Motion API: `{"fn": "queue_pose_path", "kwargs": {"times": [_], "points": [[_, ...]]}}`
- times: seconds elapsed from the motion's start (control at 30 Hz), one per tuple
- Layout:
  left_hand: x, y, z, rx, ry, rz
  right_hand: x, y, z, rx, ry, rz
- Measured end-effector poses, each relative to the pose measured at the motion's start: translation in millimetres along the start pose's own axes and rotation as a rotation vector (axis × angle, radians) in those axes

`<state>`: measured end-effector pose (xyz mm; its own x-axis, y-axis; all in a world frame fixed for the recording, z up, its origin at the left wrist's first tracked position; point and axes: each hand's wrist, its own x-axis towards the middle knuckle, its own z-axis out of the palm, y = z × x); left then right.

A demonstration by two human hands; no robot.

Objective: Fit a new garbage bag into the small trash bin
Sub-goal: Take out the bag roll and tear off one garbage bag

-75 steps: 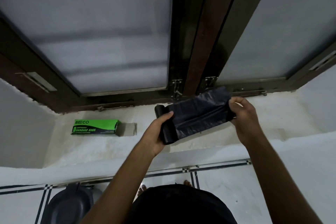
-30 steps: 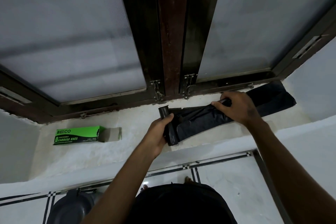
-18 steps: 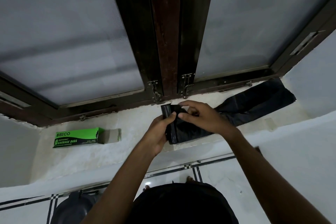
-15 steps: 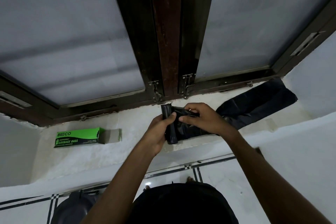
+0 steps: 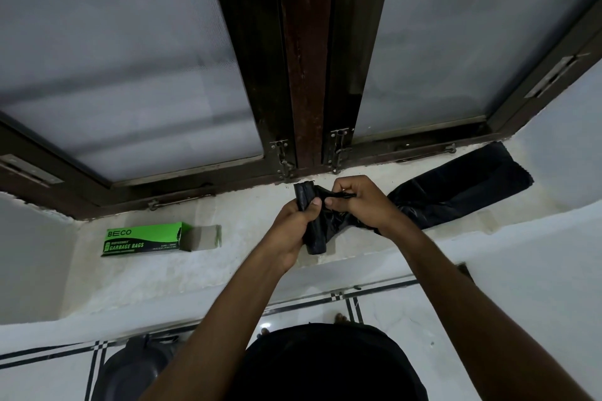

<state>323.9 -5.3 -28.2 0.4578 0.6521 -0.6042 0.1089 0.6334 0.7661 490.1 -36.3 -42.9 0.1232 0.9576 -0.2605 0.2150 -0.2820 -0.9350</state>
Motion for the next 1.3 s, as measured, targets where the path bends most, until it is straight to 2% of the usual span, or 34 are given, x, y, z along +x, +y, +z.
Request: {"fn": "queue_pose_path", "kwargs": {"times": [0.2,0.53,0.6,0.67,0.73,0.83,0.97,1.17,1.3], "points": [[0,2,-6,-0.02,0.009,-0.009,3,-7,8,-0.017,0.038,0.014],[-3,8,-7,-0.086,0.009,0.028,2,-20,0,-0.064,-0.004,0.026],[-5,9,-5,-0.062,0.0,0.031,7,-15,-2,-0.251,0.099,0.007],[-6,13,-5,-0.076,-0.011,0.057,11,-8,-6,-0.464,0.291,0.01],[-7,18,-3,-0.091,-0.016,0.075,11,-2,-9,-0.515,0.433,0.026],[-5,19,-1,-0.148,0.002,0.066,10,3,-6,-0.615,0.494,-0.052],[-4,20,-2,-0.236,0.057,0.073,4,4,-4,-0.748,0.474,-0.141],[1,20,-8,-0.354,0.164,0.064,0,-12,-8,-0.517,0.316,-0.044],[0,19,-3,-0.311,0.169,0.039,2,-17,-3,-0.434,0.355,-0.022]]}}
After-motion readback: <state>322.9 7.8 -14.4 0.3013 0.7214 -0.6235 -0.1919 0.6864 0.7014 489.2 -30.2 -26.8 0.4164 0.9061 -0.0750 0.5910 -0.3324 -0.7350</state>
